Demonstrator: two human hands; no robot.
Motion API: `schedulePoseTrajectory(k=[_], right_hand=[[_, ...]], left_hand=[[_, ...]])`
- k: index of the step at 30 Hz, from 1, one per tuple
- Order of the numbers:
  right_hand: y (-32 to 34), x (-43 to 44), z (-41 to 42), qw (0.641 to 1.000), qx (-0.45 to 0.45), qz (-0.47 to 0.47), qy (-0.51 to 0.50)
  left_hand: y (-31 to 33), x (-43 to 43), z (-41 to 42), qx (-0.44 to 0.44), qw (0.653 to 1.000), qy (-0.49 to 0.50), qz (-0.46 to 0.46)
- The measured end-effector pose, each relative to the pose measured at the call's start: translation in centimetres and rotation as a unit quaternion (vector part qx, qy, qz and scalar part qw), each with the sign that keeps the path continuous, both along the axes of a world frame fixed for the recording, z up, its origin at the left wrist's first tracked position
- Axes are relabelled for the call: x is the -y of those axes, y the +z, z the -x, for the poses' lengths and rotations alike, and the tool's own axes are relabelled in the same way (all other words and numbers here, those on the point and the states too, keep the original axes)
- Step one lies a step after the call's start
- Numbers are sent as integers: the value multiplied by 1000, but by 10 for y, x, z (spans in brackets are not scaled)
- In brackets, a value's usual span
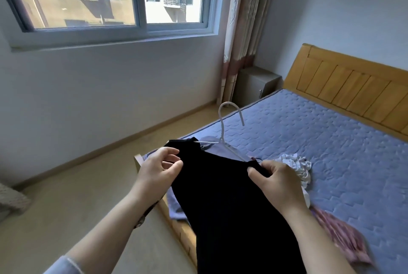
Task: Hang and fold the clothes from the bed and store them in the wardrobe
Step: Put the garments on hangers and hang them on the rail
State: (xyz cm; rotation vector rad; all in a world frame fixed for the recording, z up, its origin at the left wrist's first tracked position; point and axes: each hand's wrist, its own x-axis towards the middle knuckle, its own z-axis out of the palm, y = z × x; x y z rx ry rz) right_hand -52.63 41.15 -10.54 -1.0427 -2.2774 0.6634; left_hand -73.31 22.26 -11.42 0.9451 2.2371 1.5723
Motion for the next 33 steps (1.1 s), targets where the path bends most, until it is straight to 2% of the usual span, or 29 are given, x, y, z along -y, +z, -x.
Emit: schedulePoseTrajectory(k=[14,22,33], right_hand=[[-29,32,80,979,30,21,-199],[-50,9,63,955,31,47,-291],[-93,-61,31,932,26,125,-340]], left_hand=[[-30,-51,151,18,984,-167,54],[-33,-128,148,31,961,-265,68],[-62,-232,132,10,942,-318,110]])
